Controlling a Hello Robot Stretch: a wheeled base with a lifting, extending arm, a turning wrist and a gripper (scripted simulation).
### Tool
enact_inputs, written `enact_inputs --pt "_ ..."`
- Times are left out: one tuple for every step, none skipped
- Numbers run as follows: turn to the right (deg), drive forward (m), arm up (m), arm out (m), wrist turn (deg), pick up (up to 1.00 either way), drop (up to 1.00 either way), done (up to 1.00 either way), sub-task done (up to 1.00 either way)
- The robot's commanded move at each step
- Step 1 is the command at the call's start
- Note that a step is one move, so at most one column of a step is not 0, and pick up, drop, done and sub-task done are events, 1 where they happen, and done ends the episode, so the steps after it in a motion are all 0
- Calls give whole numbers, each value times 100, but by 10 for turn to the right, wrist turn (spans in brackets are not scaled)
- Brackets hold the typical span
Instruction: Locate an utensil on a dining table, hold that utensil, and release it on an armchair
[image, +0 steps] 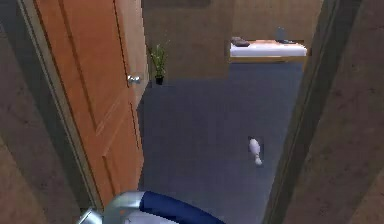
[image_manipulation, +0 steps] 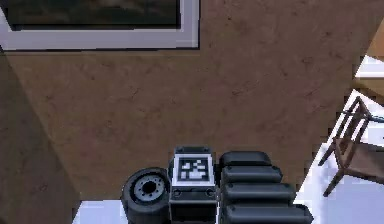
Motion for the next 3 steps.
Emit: enact_inputs --pt "0 55 0 0 0 0 0 0 0" --pt "120 0 0 0 0 0 0 0 0" --pt "0 100 0 0 0 0 0 0 0"
